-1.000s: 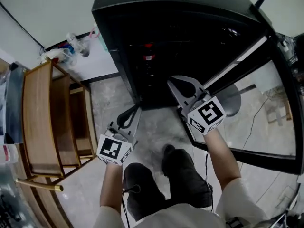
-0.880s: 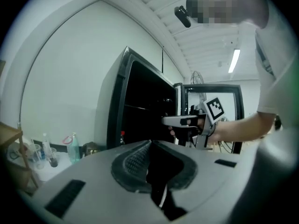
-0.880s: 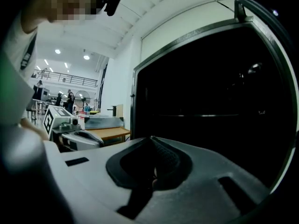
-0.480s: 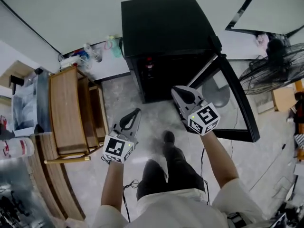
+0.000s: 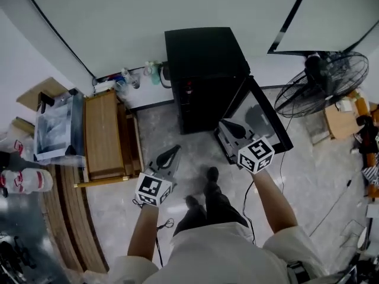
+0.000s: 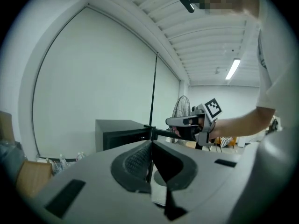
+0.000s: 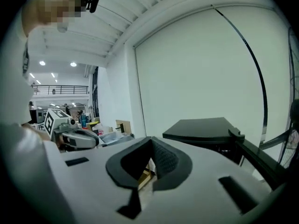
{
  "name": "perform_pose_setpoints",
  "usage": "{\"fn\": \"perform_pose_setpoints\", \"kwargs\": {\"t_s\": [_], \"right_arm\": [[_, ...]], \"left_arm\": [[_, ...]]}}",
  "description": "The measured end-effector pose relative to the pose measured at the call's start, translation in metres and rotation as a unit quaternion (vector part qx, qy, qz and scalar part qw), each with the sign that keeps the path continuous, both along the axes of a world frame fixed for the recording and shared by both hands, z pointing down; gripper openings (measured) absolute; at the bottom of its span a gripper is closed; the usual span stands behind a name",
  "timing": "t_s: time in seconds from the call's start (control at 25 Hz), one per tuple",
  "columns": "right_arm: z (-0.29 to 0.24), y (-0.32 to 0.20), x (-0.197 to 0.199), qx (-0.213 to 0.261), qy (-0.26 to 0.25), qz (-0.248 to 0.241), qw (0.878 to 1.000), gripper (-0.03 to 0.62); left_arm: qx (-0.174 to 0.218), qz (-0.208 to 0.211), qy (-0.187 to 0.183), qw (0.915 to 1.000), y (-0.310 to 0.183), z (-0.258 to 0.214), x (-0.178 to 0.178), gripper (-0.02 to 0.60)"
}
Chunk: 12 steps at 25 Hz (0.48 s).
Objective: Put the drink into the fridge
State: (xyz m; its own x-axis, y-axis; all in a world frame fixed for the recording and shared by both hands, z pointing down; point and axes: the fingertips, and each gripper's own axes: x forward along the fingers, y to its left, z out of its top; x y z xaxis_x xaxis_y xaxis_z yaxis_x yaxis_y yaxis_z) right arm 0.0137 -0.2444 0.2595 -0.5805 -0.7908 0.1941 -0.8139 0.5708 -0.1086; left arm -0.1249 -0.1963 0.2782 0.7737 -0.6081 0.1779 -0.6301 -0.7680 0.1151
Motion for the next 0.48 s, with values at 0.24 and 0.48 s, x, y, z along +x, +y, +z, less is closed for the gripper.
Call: {"fn": "perform_pose_setpoints", "kwargs": {"t_s": [0.24, 0.48], "right_arm": [[-0.047, 0.062, 0.017, 0.005, 0.006, 0.002, 1.000, -0.003], [-0.057, 0.113, 0.038, -0.003, 0.020, -0.018, 1.000, -0.003]], "left_arm": [[0.003, -0.016, 0.013, 0.9998, 0.051, -0.045, 0.003, 0.009], [-0.001, -0.034, 0.030, 0.9990, 0.090, -0.073, 0.034, 0.009]]}}
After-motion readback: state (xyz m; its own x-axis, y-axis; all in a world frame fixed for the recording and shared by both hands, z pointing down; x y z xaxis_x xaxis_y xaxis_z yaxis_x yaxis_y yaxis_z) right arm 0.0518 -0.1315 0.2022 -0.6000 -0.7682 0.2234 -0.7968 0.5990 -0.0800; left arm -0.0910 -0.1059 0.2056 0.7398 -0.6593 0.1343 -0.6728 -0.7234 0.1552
